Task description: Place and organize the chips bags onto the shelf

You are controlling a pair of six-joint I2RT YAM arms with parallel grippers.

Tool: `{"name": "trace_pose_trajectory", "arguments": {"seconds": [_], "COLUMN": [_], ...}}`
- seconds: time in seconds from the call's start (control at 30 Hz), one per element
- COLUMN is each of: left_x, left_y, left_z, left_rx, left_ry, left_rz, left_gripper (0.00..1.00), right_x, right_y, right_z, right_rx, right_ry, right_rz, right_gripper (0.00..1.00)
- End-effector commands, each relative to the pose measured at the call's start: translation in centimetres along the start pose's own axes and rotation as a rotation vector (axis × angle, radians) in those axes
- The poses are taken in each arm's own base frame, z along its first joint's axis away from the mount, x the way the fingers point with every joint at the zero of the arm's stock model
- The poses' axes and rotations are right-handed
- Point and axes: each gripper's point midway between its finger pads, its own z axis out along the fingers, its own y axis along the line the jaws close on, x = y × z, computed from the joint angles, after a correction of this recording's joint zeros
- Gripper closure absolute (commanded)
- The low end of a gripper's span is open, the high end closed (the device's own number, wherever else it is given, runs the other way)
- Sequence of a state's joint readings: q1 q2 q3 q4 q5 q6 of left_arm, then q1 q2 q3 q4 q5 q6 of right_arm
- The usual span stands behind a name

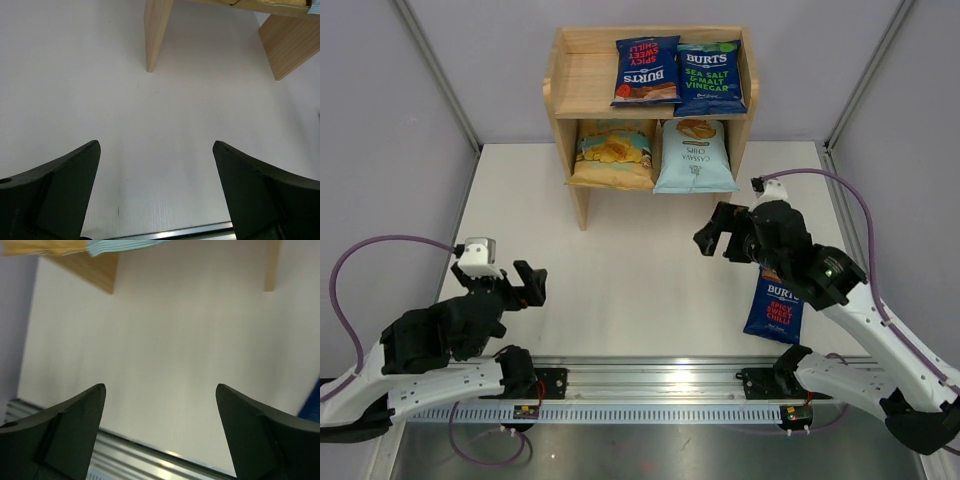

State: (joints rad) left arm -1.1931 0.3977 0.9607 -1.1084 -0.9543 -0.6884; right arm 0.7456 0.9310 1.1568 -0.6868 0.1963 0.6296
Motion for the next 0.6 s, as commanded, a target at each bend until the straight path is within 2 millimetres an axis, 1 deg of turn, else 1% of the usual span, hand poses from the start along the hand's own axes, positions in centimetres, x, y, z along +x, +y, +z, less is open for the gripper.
{"name": "trace_pose_trajectory", "arguments": {"seconds": [0.0, 0.03, 0.07, 0.1, 0.17, 0.2, 0.27, 0.3, 0.33, 0.37, 0.4, 0.43, 0.47, 0.5, 0.57], "left_x": [-0.9, -0.7, -0.6, -0.5, -0.4, -0.2, -0.1, -0.1, 0.0, 0.1, 0.1, 0.2, 0.3, 0.3, 0.4], "left_y": [-0.3, -0.2, -0.1, -0.2, -0.3, -0.4, -0.6, -0.7, -1.0, -1.0, -1.0, -1.1, -1.1, -1.2, -1.3], "left_z": [0.4, 0.5, 0.7, 0.8, 1.0, 1.1, 1.2, 1.3, 1.4, 1.4, 1.5, 1.5, 1.6, 1.6, 1.6], "left_rx": [-0.046, -0.058, -0.071, -0.079, -0.082, -0.083, -0.074, -0.07, -0.06, -0.062, -0.063, -0.058, -0.059, -0.058, -0.052], "left_ry": [-0.009, -0.003, 0.0, 0.006, 0.014, 0.019, 0.023, 0.024, 0.03, 0.031, 0.035, 0.039, 0.04, 0.041, 0.046], "left_rz": [0.019, 0.028, 0.032, 0.038, 0.043, 0.049, 0.053, 0.054, 0.058, 0.061, 0.065, 0.067, 0.07, 0.07, 0.074], "left_gripper": [0.01, 0.01, 0.01, 0.01, 0.01, 0.01, 0.01, 0.01, 0.01, 0.01, 0.01, 0.01, 0.01, 0.01, 0.01], "right_x": [1.8, 2.5, 2.3, 2.4, 2.5, 2.6, 2.4, 3.2, 2.9, 3.0, 3.3, 3.4, 4.4, 4.2, 5.4], "right_y": [-6.6, -7.7, -9.6, -12.3, -15.4, -17.7, -19.3, -20.4, -20.8, -21.4, -22.8, -23.6, -24.8, -25.4, -26.6], "right_z": [1.5, 2.0, 2.4, 3.2, 3.1, 3.1, 3.7, 4.2, 5.0, 5.4, 5.9, 6.1, 6.8, 7.0, 7.1], "right_rx": [0.247, 0.283, 0.355, 0.494, 0.63, 0.722, 0.743, 0.726, 0.709, 0.712, 0.752, 0.787, 0.836, 0.871, 0.923], "right_ry": [0.127, 0.175, 0.183, 0.193, 0.208, 0.207, 0.195, 0.238, 0.221, 0.233, 0.247, 0.259, 0.314, 0.325, 0.403], "right_rz": [-0.129, -0.137, -0.132, -0.148, -0.156, -0.154, -0.114, -0.079, -0.063, -0.055, -0.042, -0.043, -0.051, -0.057, -0.071], "right_gripper": [0.01, 0.01, 0.0, 0.0, 0.01, 0.01, 0.01, 0.01, 0.01, 0.0, 0.02, 0.11, 0.14, 0.17, 0.21]}}
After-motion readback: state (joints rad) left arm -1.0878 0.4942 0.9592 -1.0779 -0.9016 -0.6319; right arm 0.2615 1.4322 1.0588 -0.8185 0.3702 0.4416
